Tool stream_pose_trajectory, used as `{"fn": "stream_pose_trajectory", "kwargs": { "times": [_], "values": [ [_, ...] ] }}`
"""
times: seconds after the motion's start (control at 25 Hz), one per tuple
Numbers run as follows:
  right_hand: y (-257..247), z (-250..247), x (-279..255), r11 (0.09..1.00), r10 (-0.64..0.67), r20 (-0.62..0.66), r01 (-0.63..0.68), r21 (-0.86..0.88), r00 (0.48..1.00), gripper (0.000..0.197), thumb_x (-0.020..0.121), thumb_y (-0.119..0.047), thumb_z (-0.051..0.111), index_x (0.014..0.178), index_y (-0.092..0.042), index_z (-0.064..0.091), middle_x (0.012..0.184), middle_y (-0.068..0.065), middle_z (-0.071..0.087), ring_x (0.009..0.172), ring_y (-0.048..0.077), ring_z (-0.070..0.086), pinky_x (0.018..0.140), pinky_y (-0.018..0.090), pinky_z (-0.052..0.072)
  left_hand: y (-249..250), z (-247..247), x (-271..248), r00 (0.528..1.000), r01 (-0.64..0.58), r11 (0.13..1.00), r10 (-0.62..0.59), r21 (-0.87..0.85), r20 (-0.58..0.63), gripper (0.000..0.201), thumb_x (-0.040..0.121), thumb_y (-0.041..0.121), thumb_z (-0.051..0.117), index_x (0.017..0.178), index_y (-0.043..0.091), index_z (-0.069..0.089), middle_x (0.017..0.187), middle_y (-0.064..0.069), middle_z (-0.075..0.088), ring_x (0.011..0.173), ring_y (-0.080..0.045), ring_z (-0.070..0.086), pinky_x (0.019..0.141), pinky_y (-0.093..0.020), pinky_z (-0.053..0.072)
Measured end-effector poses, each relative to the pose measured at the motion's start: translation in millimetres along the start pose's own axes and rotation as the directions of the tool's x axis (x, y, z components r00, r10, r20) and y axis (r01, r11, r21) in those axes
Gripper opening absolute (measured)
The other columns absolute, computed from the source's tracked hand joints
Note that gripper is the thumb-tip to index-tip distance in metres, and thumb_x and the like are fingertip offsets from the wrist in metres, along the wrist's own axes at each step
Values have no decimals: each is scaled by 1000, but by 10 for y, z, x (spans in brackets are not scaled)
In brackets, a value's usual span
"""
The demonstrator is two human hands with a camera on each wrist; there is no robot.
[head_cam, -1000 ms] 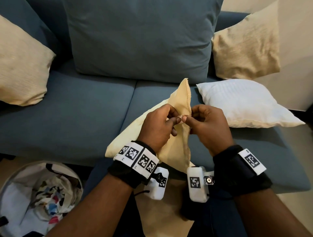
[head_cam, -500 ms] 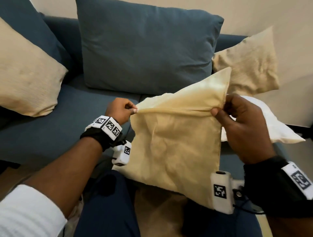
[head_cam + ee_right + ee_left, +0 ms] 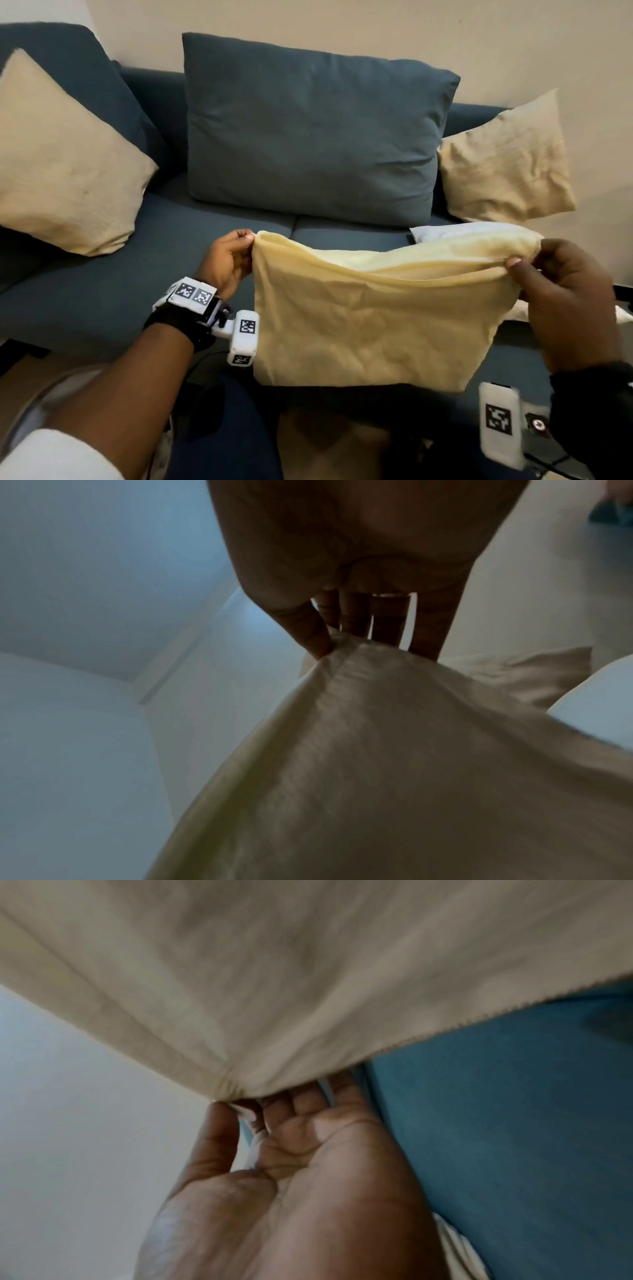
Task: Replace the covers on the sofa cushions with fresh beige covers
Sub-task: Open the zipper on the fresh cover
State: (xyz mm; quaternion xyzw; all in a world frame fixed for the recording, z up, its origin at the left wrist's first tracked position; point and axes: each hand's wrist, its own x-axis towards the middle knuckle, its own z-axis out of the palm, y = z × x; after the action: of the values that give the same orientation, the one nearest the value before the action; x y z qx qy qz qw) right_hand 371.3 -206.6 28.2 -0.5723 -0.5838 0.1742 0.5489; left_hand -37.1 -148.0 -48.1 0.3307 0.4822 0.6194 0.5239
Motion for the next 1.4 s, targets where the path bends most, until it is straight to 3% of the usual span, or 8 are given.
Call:
{"fn": "stream_pose_trajectory", "kwargs": {
  "times": [0.16, 0.32, 0.44, 0.64, 0.84, 0.92, 1.04, 1.4],
  "values": [
    [-52, 96, -29, 921, 65, -129, -109, -375, 990, 49, 84, -21, 70, 130, -16, 55, 130, 12, 56, 113, 35, 58, 101, 51, 45, 325, 686, -201, 957, -268, 962, 272, -52, 99, 5, 97, 11, 59, 93, 14, 60, 81, -2, 67, 72, -13, 60, 69, -28, 52],
    [-588, 383, -18, 879, -347, 213, 396, -265, 913, 62, 86, -5, 67, 143, -20, 49, 151, 4, 40, 121, 29, 57, 92, 20, 44, 682, 1473, -682, 753, -543, 827, 402, 147, 522, 25, 86, 6, 74, 103, 11, 58, 93, -1, 70, 85, -10, 64, 80, -27, 53],
    [-865, 433, 106, 735, -498, 467, 642, -220, 731, 76, 88, -20, 61, 155, -30, 29, 162, -4, 22, 144, 26, 33, 110, 42, 38, 873, 1712, -927, 587, -727, 582, 251, 364, 770, 50, 77, 14, 84, 119, 11, 57, 112, 2, 70, 104, -5, 67, 91, -28, 55],
    [-916, 247, 247, 671, -450, 572, 682, -290, 686, 39, 71, -58, 64, 94, -26, 66, 107, -16, 60, 105, 16, 55, 94, 44, 42, 920, 1655, -1052, 476, -805, 500, 222, 320, 851, 41, 77, 7, 83, 113, 12, 63, 107, 4, 66, 95, -4, 64, 84, -25, 53],
    [-945, 23, 221, 541, -294, 524, 591, -598, 799, 36, 75, -59, 43, 73, -27, 60, 69, -8, 63, 86, 25, 65, 113, 48, 29, 660, 1486, -802, 627, -768, 239, 91, 594, 774, 29, 80, 22, 81, 105, 29, 69, 92, 13, 66, 90, -8, 64, 77, -28, 51],
    [-1017, -48, 218, 588, -348, 423, 546, -596, 836, 26, 75, -48, 53, 74, -23, 60, 62, -6, 59, 68, 28, 62, 89, 41, 45, 511, 1299, -642, 761, -645, 29, -72, 764, 645, 13, 80, 35, 79, 78, 34, 66, 75, 15, 61, 88, -18, 66, 73, -33, 52],
    [-1070, -264, 228, 669, -355, 401, 529, -522, 844, 23, 75, -42, 73, 74, -22, 61, 66, -7, 63, 61, 20, 57, 61, 34, 45, 501, 900, -515, 883, -468, 35, -7, 883, 469, 17, 79, 48, 75, 75, 34, 66, 75, 9, 66, 84, -22, 66, 72, -38, 53],
    [-1048, -511, 218, 872, -316, 403, 430, -233, 859, 28, 68, -21, 65, 95, -22, 72, 88, -2, 71, 83, 20, 64, 82, 35, 51, 1603, 183, -802, 740, -574, 95, 486, 813, 466, 13, 87, 31, 75, 93, 19, 75, 79, -5, 71, 71, -16, 64, 64, -28, 52]
  ]
}}
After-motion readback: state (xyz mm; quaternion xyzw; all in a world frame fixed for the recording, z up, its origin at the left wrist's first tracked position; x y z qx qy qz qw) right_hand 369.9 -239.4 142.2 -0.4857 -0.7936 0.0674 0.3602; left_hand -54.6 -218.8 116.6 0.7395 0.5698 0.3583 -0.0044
